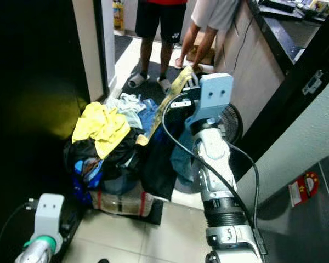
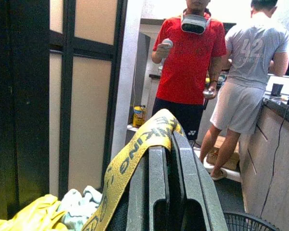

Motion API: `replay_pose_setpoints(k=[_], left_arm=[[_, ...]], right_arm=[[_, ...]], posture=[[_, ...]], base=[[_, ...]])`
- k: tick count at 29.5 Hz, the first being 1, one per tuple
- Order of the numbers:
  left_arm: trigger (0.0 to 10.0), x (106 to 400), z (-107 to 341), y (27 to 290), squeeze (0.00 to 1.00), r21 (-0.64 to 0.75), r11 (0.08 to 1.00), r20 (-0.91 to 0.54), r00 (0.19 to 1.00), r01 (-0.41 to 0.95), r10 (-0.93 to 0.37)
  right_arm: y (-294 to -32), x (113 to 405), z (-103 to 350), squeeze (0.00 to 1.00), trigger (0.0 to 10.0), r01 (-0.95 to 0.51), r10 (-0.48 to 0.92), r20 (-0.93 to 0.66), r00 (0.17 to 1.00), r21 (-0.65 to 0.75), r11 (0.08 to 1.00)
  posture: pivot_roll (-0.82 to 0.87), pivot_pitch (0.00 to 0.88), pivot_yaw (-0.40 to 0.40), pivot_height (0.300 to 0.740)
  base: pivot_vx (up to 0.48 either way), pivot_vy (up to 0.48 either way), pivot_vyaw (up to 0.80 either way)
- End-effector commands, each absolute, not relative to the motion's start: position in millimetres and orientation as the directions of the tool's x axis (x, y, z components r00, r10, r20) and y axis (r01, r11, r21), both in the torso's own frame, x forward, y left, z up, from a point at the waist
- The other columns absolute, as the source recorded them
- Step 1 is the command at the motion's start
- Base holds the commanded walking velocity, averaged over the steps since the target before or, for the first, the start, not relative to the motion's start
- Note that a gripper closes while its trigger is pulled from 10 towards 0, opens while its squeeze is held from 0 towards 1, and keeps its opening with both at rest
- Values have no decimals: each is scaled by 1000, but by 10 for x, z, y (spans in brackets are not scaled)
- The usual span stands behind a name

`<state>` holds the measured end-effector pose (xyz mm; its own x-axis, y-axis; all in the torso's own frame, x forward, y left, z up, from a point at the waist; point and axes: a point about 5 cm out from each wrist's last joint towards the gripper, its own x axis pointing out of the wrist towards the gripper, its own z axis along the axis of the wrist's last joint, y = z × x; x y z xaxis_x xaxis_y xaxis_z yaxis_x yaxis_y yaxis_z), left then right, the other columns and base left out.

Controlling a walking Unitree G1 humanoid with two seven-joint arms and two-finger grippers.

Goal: Clothes washing

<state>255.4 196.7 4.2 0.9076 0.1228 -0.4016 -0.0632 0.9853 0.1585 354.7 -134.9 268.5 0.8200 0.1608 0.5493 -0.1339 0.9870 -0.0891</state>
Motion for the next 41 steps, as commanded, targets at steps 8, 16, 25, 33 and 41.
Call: replay_pose_setpoints(k=[8, 16, 25, 33, 41], left_arm=[[10000, 2536, -23, 1905, 0, 142, 988, -397, 911, -56, 108], [10000, 2577, -20, 1930, 0, 149, 987, -386, 915, -66, 119], [10000, 2607, -21, 1935, 0, 153, 986, -373, 920, -69, 122], [10000, 2615, -28, 1939, 0, 154, 986, -368, 922, -69, 122], [10000, 2621, -31, 1944, 0, 155, 985, -365, 923, -73, 125]], right_arm=[[-1435, 3538, 2630, 0, 10000, -120, 148, 532, 834, -87, 989], [-1443, 3541, 2587, 0, 10000, -117, 147, 521, 841, -90, 989], [-1434, 3544, 2549, 0, 10000, -117, 148, 512, 846, -93, 989], [-1421, 3538, 2506, 0, 10000, -122, 155, 500, 852, -99, 988], [-1391, 3535, 2453, 0, 10000, -132, 173, 485, 857, -118, 984]], posture=[[64, 36, -39, 740], [66, 38, -34, 740], [65, 44, -33, 740], [66, 48, -31, 740], [65, 50, -30, 740]], base=[[90, 0, 0], [422, 0, 0], [438, 0, 0], [435, 0, 0], [394, 0, 0]])
